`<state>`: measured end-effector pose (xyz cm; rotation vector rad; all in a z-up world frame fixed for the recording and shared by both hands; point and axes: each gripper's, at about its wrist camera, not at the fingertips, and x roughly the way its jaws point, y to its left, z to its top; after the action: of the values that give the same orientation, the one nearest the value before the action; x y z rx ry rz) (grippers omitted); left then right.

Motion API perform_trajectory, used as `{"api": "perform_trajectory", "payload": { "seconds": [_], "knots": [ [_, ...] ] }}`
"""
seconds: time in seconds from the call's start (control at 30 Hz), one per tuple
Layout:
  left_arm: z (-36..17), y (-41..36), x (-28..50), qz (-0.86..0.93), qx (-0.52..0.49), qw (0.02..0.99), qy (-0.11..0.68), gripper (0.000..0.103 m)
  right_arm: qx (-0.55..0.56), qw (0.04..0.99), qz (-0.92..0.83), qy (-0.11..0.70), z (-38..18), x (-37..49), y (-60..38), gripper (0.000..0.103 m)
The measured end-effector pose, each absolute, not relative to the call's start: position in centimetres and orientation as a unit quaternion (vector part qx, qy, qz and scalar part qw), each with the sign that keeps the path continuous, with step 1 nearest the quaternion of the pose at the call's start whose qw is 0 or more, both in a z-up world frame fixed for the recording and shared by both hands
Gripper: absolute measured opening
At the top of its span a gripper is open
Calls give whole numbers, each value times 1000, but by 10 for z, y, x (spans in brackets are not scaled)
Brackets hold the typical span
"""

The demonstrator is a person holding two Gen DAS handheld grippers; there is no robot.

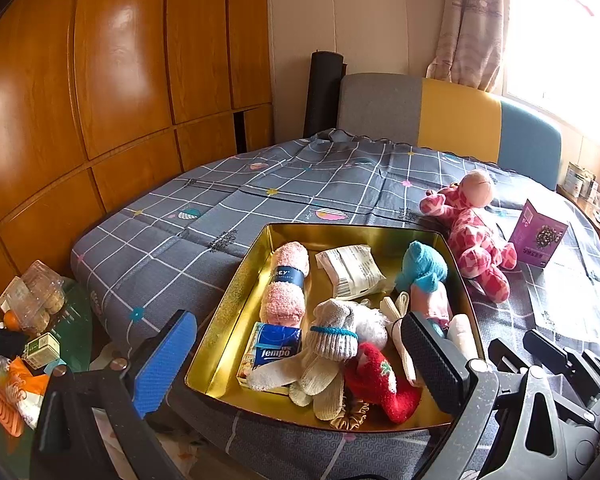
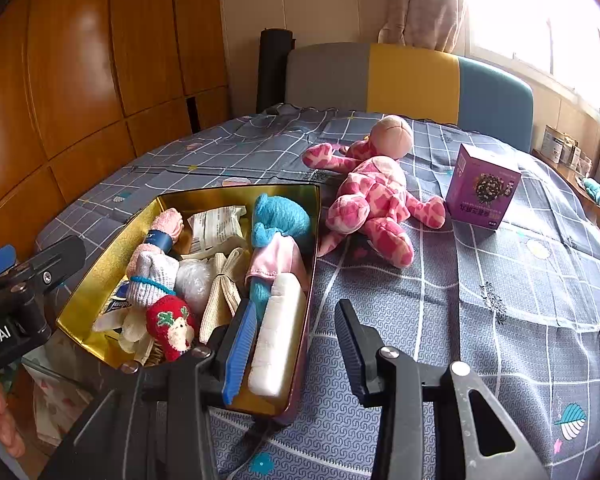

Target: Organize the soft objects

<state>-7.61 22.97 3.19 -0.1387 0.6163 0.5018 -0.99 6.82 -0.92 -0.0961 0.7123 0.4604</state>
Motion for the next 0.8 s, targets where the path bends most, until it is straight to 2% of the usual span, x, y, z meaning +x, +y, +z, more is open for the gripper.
{"api": "perform_trajectory", "payload": {
  "seconds": [0.8],
  "knots": [
    [33, 231, -76, 241, -70, 919, 303, 103, -44, 910, 222, 348, -11, -10, 67, 41]
  ]
}}
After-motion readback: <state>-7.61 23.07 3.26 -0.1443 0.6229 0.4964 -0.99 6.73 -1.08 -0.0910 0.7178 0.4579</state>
